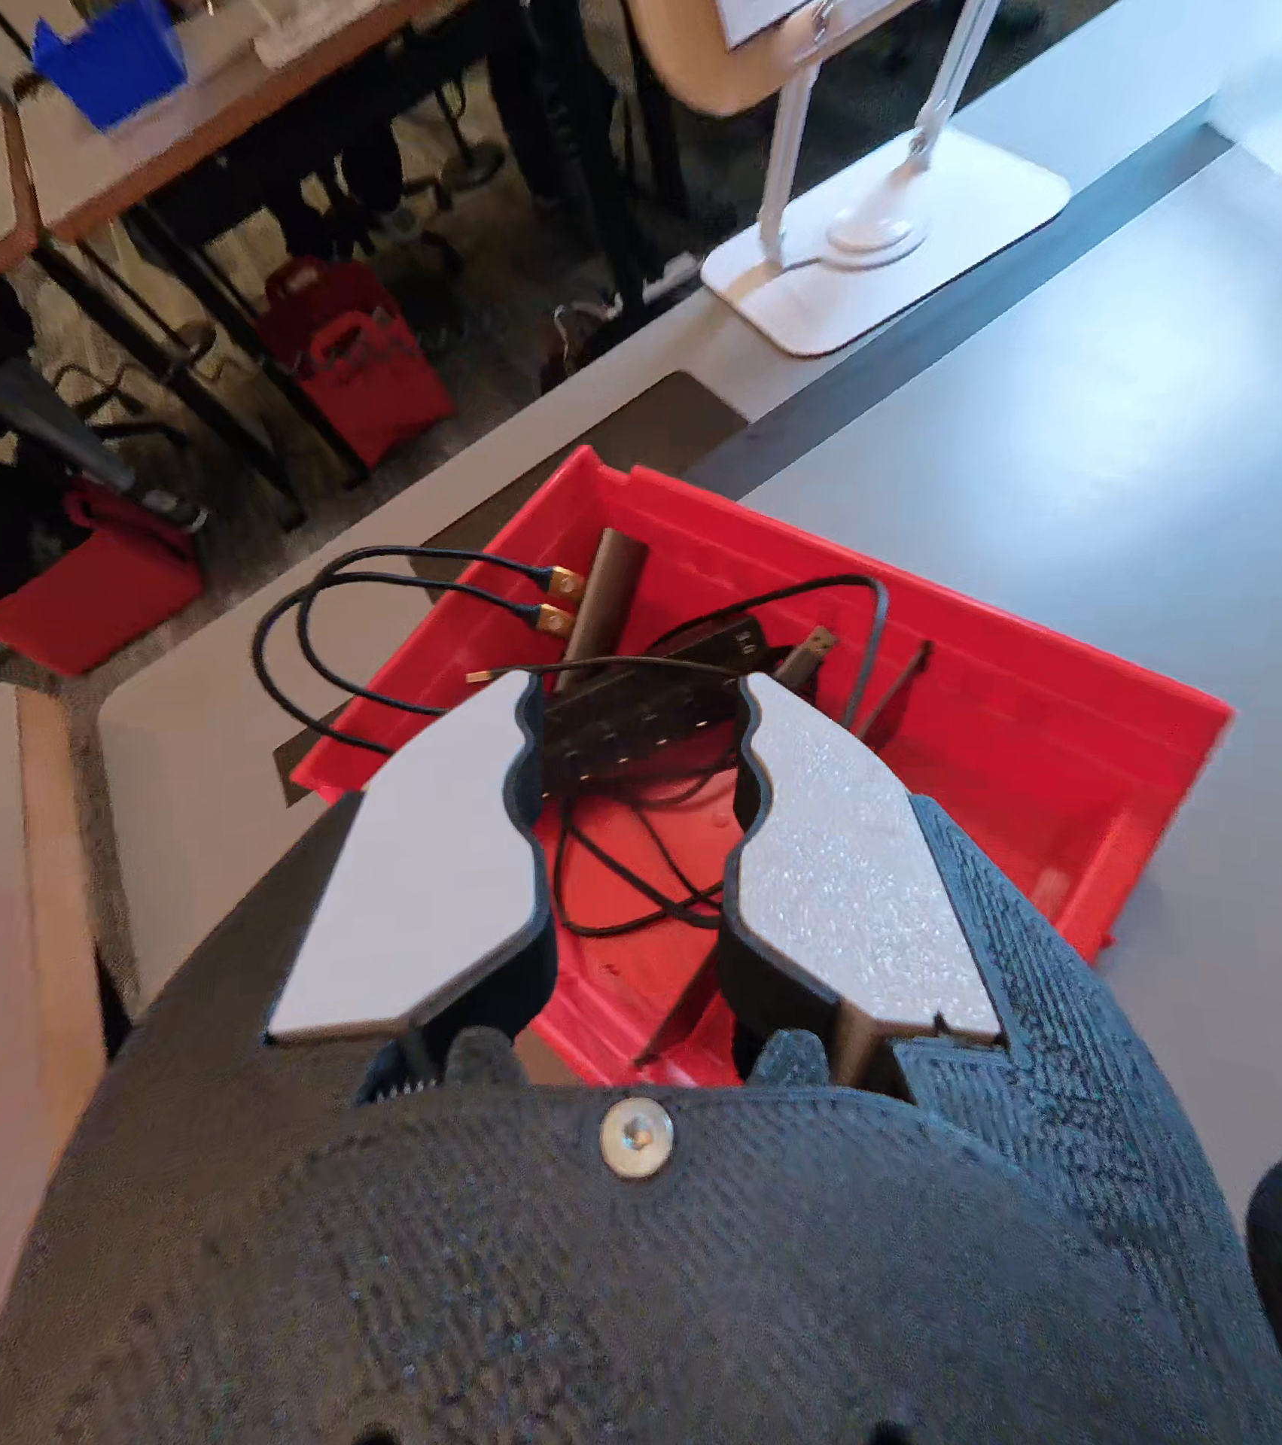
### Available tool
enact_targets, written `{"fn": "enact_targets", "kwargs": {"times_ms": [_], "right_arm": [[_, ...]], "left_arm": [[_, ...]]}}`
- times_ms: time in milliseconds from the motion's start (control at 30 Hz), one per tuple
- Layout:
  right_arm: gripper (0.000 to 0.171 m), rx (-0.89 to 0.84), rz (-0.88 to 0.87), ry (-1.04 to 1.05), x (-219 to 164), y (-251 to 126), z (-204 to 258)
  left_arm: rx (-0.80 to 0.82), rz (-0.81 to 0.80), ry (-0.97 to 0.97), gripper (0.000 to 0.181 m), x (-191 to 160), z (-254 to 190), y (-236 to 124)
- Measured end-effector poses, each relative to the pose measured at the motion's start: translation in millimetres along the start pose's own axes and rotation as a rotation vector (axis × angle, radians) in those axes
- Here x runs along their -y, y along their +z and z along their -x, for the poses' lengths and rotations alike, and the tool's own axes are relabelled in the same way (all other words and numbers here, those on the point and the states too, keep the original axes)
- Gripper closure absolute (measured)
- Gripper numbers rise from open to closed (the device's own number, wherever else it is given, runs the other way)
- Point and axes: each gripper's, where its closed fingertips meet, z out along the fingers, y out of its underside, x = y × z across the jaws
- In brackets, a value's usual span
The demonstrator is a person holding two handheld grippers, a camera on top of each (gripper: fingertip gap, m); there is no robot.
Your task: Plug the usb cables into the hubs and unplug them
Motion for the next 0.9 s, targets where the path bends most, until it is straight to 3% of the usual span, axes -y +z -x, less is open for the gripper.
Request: {"fn": "enact_targets", "kwargs": {"times_ms": [333, 500, 600, 733, 900], "right_arm": [[0.126, 0.016, 0.028, 0.013, -8, 4, 3], [0.128, 0.02, 0.059, -0.02, -16, 6, 8], [0.13, 0.013, 0.069, -0.055, -18, 6, 8], [0.131, 0.021, 0.082, -0.056, -21, 8, 8], [0.133, 0.036, 0.095, -0.047, -24, 10, 10]], "left_arm": [[-0.069, 0.499, 0.082, 0.131, -57, 17, 70], [-0.056, 0.634, 0.477, 0.131, -77, 22, 102], [-0.073, 0.677, 0.706, 0.129, -85, 17, 116], [-0.077, 0.743, 0.842, 0.118, -110, 14, 131], [0.003, 0.594, 0.923, 0.122, -111, 17, 154]]}}
